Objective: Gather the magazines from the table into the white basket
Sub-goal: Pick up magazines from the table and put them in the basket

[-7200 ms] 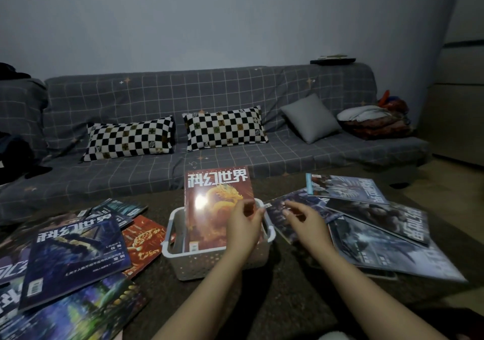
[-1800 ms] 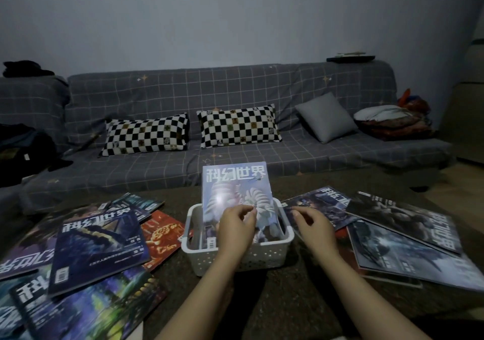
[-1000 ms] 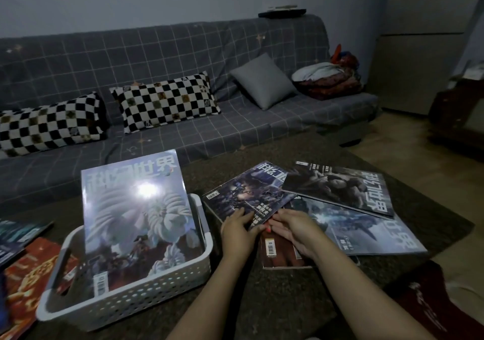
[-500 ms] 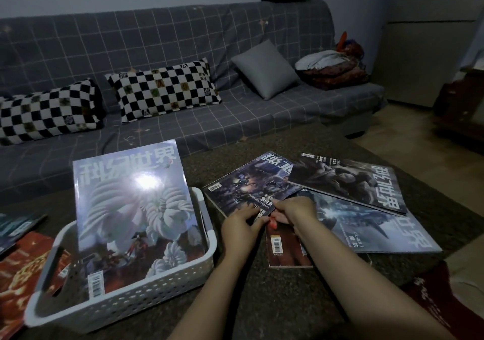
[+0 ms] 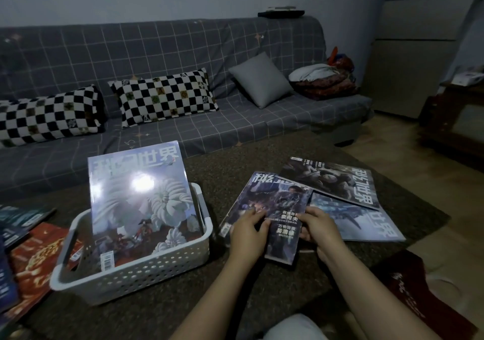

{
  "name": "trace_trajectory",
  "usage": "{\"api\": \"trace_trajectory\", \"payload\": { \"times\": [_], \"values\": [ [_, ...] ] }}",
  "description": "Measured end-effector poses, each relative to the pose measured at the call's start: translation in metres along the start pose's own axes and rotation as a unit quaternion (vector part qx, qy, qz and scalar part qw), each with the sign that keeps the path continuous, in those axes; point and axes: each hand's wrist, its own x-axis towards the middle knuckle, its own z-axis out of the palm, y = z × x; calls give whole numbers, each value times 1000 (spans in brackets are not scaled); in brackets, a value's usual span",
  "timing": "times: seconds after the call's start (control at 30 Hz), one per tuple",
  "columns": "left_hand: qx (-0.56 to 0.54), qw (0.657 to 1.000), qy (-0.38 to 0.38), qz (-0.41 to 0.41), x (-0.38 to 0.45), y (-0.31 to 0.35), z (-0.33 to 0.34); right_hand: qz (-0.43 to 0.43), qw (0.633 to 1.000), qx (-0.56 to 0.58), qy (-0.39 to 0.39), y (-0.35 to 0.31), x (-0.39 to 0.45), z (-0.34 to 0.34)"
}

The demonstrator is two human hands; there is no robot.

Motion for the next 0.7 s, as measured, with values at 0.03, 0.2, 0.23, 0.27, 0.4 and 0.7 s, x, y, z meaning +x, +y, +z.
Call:
{"api": "trace_trajectory", "payload": {
  "times": [0.03,0.2,0.23,0.27,0.4,0.7],
  "values": [
    [24,1000,-5,-6,-6,2,1,1,1000,2,-2,2,-8,-10],
    [122,986,-30,-110,-36,14,3,1,1000,-14,18,20,-47,-46],
    [122,985,-20,-122,-41,18,2,-1,1000,-13,20,24,-55,-51],
    [103,986,-8,-132,-44,22,1,-2,1000,-11,23,27,-62,-55],
    [-90,971,11,-220,-55,36,-9,3,999,-1,35,30,-81,-75],
    [-395,901,25,-177,-81,61,-70,-91,996,14,-10,-4,-106,-77]
  ]
}}
